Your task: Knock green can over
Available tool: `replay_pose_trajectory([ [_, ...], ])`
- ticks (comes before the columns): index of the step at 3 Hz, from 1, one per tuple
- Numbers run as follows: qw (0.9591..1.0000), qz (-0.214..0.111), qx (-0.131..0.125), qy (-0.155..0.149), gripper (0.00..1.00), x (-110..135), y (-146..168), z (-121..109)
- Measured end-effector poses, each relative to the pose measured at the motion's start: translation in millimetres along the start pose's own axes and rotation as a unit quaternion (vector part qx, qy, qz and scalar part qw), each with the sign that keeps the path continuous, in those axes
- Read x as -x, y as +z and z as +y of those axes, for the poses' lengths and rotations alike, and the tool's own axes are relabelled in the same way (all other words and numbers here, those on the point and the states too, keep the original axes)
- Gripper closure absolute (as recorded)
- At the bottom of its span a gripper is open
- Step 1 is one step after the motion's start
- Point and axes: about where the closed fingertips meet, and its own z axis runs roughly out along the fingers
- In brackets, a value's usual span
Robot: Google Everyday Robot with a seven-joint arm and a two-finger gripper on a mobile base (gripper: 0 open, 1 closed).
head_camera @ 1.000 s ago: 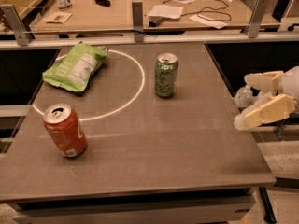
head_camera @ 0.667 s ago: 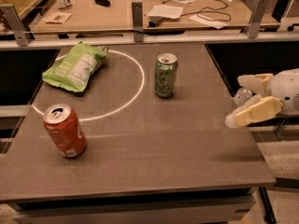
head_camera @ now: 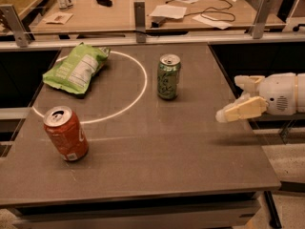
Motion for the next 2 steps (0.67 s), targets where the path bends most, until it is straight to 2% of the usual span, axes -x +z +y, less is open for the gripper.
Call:
replay_pose_trajectory([
  [1, 0.9991, -0.037, -0.006, 0.023, 0.0, 0.3, 17.6, -17.6],
  [2, 0.9991, -0.037, -0.006, 0.023, 0.0, 0.4, 17.7, -17.6],
])
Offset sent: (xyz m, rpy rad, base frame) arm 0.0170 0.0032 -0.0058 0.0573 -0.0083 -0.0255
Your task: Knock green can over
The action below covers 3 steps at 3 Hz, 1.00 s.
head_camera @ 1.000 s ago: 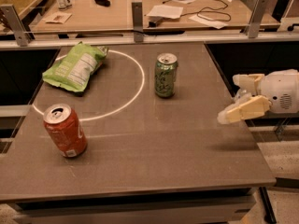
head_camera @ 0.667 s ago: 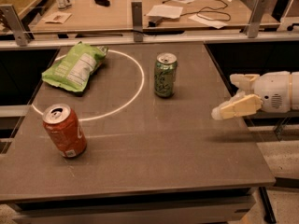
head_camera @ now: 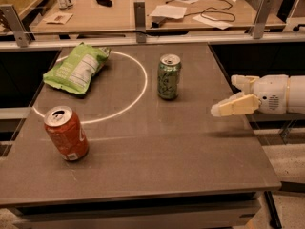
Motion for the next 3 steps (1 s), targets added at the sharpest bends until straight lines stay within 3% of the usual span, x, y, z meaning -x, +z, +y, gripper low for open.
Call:
replay_pose_trajectory([
  [1, 0.9992, -0.033, 0.022, -0.003, 0.0, 7, 11, 1],
  [3, 0.9888, -0.119, 0.08, -0.042, 0.0, 27, 41, 6],
])
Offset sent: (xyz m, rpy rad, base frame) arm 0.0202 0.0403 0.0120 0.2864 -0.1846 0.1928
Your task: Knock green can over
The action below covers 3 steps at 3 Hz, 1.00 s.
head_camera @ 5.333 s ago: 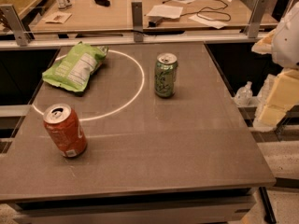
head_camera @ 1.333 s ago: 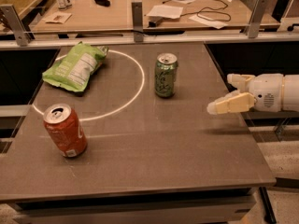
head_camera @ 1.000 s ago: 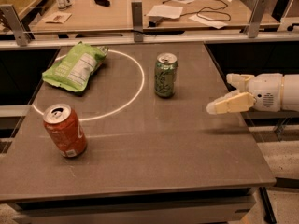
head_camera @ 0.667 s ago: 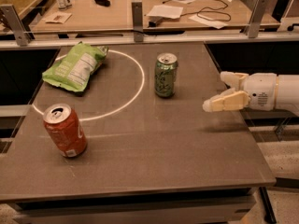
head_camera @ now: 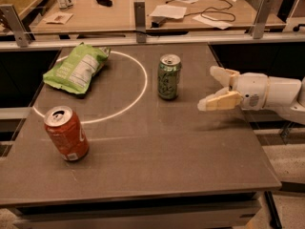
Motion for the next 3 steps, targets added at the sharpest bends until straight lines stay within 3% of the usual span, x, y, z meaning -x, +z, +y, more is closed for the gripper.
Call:
replay_pose_trajectory([
  [1, 0.9997, -0.002, 0.008, -0.022, 0.0, 2, 22, -8],
  [3, 0.9988, 0.014, 0.029, -0.038, 0.0, 8, 68, -19],
])
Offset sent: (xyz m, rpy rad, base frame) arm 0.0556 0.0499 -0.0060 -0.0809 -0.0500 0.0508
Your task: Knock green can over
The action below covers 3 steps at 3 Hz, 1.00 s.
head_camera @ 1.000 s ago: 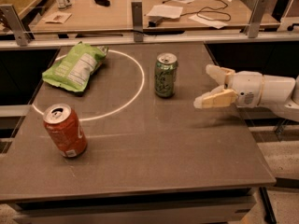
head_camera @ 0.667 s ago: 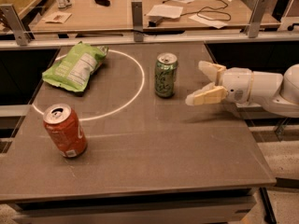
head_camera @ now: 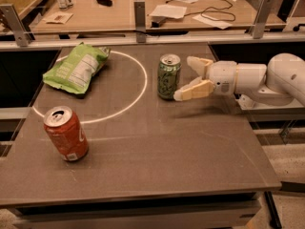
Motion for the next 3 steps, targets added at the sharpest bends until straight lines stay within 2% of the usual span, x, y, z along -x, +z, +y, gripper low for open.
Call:
replay_pose_trajectory([
  [2, 0.9996, -0.013, 0.026, -0.001, 0.0, 11, 35, 4],
  [3, 0.9991, -0.022, 0.037, 0.003, 0.16, 13, 45, 10],
])
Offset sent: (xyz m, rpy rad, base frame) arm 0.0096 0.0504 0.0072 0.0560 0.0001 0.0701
